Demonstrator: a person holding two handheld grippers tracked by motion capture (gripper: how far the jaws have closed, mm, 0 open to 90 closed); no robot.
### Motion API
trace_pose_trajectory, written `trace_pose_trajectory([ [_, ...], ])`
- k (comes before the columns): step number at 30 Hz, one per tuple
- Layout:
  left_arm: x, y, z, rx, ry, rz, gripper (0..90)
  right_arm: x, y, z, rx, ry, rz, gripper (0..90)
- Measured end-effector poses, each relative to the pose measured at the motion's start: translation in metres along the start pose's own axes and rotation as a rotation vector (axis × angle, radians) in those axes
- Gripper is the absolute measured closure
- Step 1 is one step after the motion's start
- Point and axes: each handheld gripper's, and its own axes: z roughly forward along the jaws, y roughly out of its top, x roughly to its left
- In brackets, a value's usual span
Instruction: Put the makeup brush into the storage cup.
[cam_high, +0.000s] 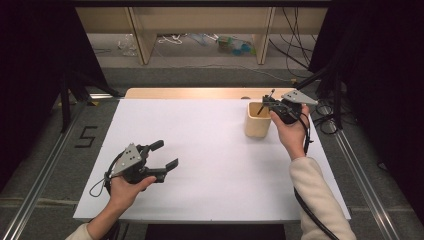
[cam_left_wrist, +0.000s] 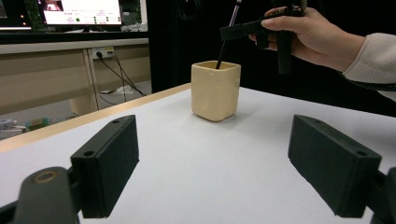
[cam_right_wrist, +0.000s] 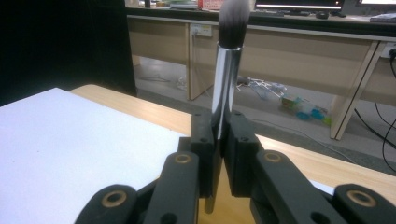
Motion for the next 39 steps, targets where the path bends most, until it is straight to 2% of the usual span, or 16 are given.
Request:
trace_pose_trajectory([
  [9,0.0,-0.0004,0.0007,-0.006,-0.003,-0.002,16.1,-0.0001,-0.002,0.0026,-0.014,-0.005,0.0,83.8],
  [14,0.0,-0.0001,0.0003,-0.001,-0.001,0.0,16.1,0.0,-0.002,0.0015,0.008,-0.004,0.007,83.8],
  [16,-0.0002,-0.0004,0.0008,-0.006,-0.003,-0.003,16.1,-0.0008,-0.0026,0.0027,-0.011,-0.004,0.002,83.8],
  [39,-0.0004,-0.0003,0.0005,0.001,-0.001,-0.002,16.1,-0.0016,-0.0052,0.004,0.012,-0.009,0.0,83.8],
])
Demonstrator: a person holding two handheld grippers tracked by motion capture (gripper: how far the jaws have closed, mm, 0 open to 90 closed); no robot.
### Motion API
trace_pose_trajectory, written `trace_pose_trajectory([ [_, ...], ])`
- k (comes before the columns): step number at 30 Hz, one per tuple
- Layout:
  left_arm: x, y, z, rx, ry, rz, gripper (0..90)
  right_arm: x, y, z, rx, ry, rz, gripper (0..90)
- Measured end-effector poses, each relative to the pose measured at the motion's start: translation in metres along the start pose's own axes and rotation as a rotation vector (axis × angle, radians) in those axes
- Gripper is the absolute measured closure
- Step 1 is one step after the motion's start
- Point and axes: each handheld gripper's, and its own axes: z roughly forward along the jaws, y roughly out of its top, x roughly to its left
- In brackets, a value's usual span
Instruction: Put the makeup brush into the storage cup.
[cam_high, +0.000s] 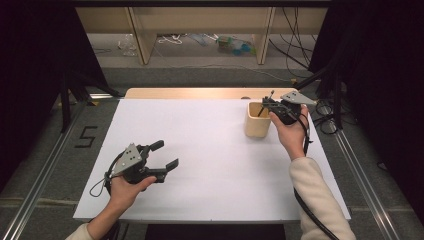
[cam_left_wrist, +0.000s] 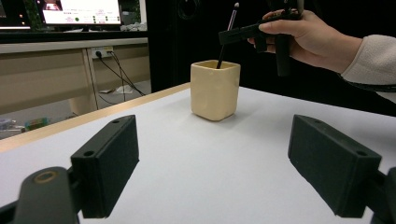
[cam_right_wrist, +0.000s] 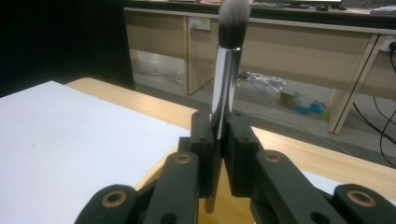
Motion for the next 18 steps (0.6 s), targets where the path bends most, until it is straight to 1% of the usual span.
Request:
trace_pose_trajectory([
  [4,-0.0001,0.0,0.0001,0.001,0.0,0.0,16.1,0.0,-0.0006,0.0004,0.0,-0.002,-0.006,83.8],
  [8,0.0,-0.0001,0.0001,0.001,-0.001,-0.001,16.1,0.0003,-0.001,0.0011,-0.001,0.002,0.0,83.8],
  [9,0.0,-0.0001,0.0001,0.0,0.0,-0.001,16.1,0.0001,-0.0009,0.0006,0.008,0.005,-0.001,83.8],
  [13,0.0,-0.0001,0.0002,0.001,-0.002,-0.001,16.1,0.0001,-0.0013,0.001,0.013,0.003,-0.001,83.8],
  [14,-0.0001,-0.0002,0.0003,0.002,-0.001,-0.003,16.1,0.0006,-0.0015,0.0007,0.027,-0.001,0.002,83.8],
  [15,-0.0001,-0.0002,0.0003,0.001,-0.002,-0.003,16.1,0.0009,-0.0024,0.0021,0.009,0.0,0.006,83.8],
  [18,0.0,-0.0002,0.0003,0.0,-0.001,-0.003,16.1,0.0005,-0.0031,0.0026,0.012,0.001,0.003,83.8],
])
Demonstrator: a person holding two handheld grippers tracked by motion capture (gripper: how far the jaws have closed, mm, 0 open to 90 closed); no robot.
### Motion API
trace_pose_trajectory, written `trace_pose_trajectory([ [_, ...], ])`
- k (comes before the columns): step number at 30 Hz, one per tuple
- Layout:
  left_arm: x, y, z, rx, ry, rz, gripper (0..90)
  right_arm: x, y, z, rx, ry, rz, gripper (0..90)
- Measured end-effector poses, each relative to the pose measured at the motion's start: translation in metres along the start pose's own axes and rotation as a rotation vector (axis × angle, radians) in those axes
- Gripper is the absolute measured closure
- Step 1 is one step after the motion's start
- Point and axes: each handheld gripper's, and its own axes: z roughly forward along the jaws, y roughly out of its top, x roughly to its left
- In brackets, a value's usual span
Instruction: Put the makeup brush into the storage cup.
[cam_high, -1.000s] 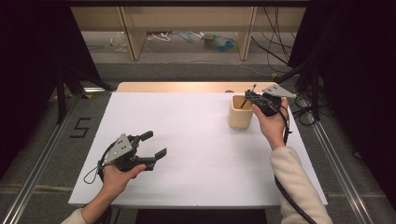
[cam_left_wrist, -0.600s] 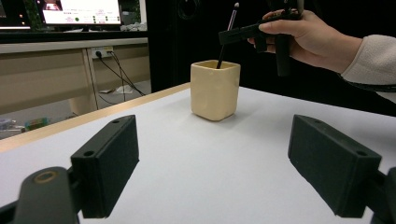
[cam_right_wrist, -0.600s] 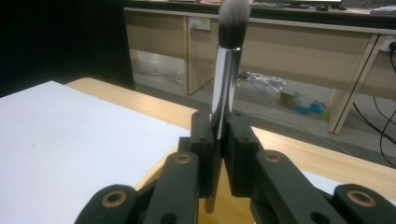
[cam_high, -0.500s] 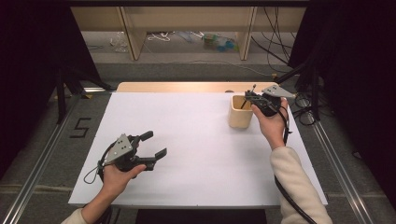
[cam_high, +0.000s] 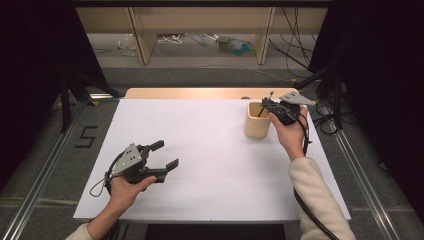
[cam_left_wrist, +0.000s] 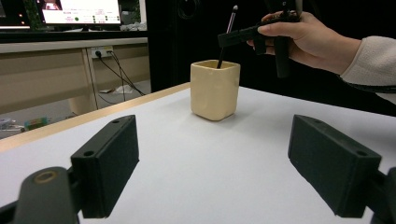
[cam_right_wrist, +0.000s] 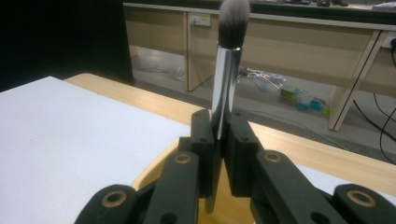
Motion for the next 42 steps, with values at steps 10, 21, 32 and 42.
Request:
trace_pose_trajectory([
  [10,0.0004,-0.0004,0.0005,0.003,0.0,0.0,16.1,-0.0004,-0.0005,0.0003,0.014,-0.005,-0.009,83.8],
  [21,0.0003,-0.0006,0.0008,0.006,0.0,0.0,16.1,-0.0007,-0.0025,0.0024,0.008,-0.003,-0.006,83.8],
  [32,0.0004,-0.0005,0.0006,0.005,0.0,0.0,16.1,-0.0012,-0.0034,0.003,0.008,-0.005,-0.01,83.8],
  [42,0.0006,-0.0005,0.0006,0.005,0.001,0.001,16.1,-0.0008,-0.0053,0.0046,0.014,0.0,-0.011,83.8],
])
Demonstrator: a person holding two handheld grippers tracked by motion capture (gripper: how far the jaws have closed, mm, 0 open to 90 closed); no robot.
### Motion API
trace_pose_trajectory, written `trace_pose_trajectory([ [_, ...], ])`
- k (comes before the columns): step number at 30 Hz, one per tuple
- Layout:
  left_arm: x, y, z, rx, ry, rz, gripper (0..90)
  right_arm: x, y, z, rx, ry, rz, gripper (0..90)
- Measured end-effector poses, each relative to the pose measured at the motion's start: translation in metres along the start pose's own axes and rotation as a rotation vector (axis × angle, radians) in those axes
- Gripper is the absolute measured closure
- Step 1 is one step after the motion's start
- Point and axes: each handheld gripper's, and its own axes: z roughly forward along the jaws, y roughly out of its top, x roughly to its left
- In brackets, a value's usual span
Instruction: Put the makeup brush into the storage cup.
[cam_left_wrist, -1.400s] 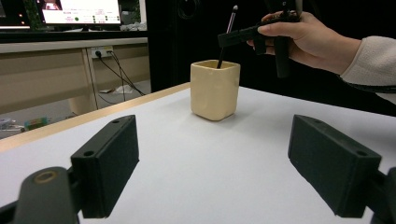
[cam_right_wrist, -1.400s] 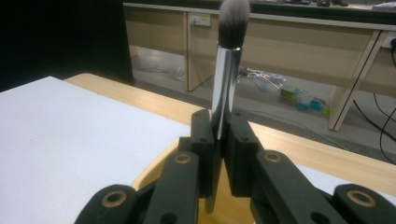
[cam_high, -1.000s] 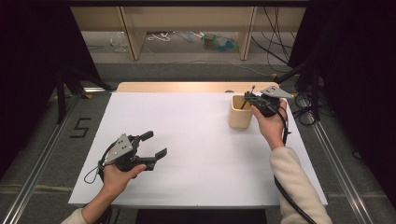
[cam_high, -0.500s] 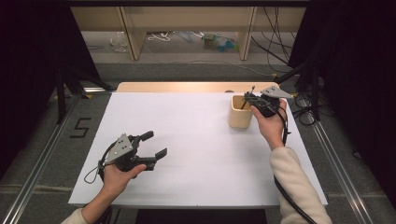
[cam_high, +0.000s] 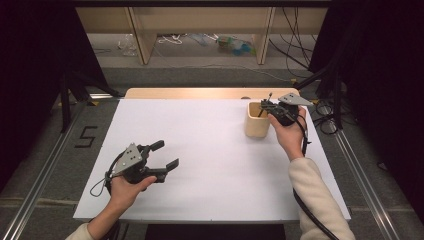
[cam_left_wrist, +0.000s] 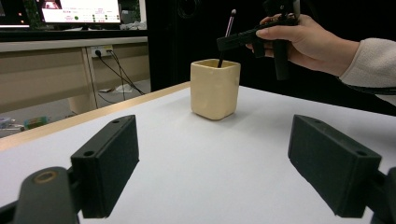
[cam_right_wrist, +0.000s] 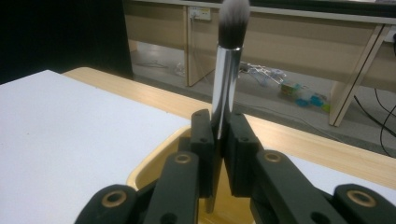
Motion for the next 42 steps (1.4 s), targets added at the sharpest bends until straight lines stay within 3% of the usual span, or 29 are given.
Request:
trace_pose_trajectory([
  [22,0.0002,0.0001,-0.0001,0.0,-0.001,0.005,16.1,-0.001,-0.0037,0.0015,0.036,-0.004,-0.002,83.8],
  [36,-0.0001,0.0001,-0.0002,-0.002,0.0,-0.001,16.1,-0.001,-0.0052,0.0033,0.02,0.006,0.002,83.4],
  [38,0.0,0.0002,-0.0002,-0.002,0.0,-0.001,16.1,-0.001,-0.0053,0.0031,0.004,0.003,0.005,76.4],
  [39,-0.0001,0.0002,-0.0002,-0.002,0.0,-0.001,16.1,-0.0012,-0.0051,0.003,-0.001,0.011,0.003,65.8],
  [41,0.0,0.0001,-0.0001,-0.001,0.0,0.0,16.1,-0.0007,-0.0047,0.0051,-0.036,-0.009,-0.023,34.2],
  [42,0.0,0.0001,-0.0001,0.0,0.0,0.001,16.1,-0.0013,-0.0047,0.0064,-0.053,-0.014,-0.03,22.7],
])
